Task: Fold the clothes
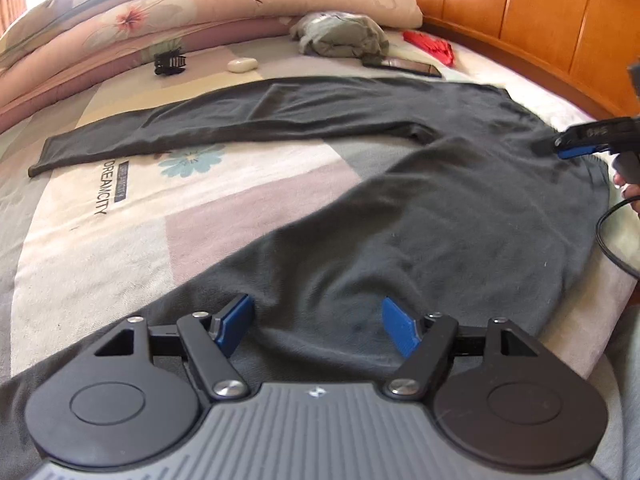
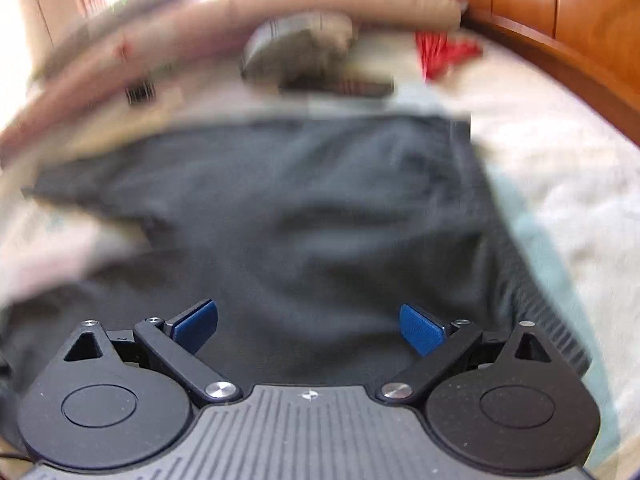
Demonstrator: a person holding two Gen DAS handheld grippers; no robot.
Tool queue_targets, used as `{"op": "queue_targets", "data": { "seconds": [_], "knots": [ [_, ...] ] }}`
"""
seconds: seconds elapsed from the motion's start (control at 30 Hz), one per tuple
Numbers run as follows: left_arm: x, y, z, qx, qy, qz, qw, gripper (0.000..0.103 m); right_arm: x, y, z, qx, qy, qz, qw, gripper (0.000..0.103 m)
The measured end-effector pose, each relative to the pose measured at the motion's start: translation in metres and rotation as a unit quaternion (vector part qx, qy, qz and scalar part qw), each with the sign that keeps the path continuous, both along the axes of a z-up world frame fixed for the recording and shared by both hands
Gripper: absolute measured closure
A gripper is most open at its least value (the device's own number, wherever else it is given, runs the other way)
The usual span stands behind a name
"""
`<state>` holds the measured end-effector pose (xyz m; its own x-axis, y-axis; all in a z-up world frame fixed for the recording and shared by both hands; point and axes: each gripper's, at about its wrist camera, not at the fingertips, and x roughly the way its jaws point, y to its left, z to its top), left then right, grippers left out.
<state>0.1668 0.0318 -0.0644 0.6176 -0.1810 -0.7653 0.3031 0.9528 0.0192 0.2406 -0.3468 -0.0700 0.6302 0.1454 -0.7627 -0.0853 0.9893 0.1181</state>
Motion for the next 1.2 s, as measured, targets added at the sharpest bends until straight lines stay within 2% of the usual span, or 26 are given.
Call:
{"op": "queue_targets", "data": {
  "seconds": [0.07,0.17,0.3,0.37,0.47,0.57,0.63,0.83,0.97,1.1,1.2],
  "knots": [
    [0.000,0.005,-0.005,0.004,0.011,0.009,0.9999,0.023,-0.011,0.000,-0.002,-0.035,-0.002,0.003,0.999,0.003],
    [-0.004,0.019,-0.003,-0.012,0.017,0.024,0.9995,0.022,-0.035,0.001,0.010,-0.075,0.006,-0.016,0.997,0.003],
    [-0.014,0.005,0.006,0.019,-0.003,-0.011,0.9998,0.022,-0.078,0.023,0.033,-0.058,-0.021,0.051,0.997,0.000],
    [-0.022,-0.007,0.014,0.018,-0.016,-0.045,0.9987,0.022,-0.095,0.042,0.037,-0.055,-0.027,0.095,0.994,0.000],
    [-0.034,-0.025,0.024,0.008,-0.033,-0.096,0.9948,0.022,-0.116,0.067,0.032,-0.083,-0.020,0.156,0.984,0.000],
    [-0.040,-0.041,0.026,0.012,-0.038,-0.120,0.9920,0.022,-0.127,0.092,0.015,-0.169,-0.019,0.178,0.969,0.000],
    [-0.043,-0.050,0.025,0.024,-0.041,-0.121,0.9915,0.022,-0.130,0.106,0.006,-0.220,-0.042,0.185,0.957,0.000],
    [-0.054,-0.054,0.028,0.019,-0.035,-0.123,0.9916,0.022,-0.121,0.129,0.006,-0.251,-0.109,0.181,0.945,0.000],
    [-0.057,-0.044,0.027,0.034,-0.033,-0.107,0.9932,0.022,-0.123,0.111,0.036,-0.204,-0.138,0.142,0.959,0.000],
    [-0.049,-0.031,0.022,0.039,-0.025,-0.078,0.9959,0.022,-0.127,0.087,0.057,-0.172,-0.136,0.102,0.970,0.000],
    [-0.044,-0.027,0.016,0.044,-0.021,-0.065,0.9967,0.022,-0.128,0.082,0.058,-0.160,-0.122,0.105,0.974,0.000]
  ]
}}
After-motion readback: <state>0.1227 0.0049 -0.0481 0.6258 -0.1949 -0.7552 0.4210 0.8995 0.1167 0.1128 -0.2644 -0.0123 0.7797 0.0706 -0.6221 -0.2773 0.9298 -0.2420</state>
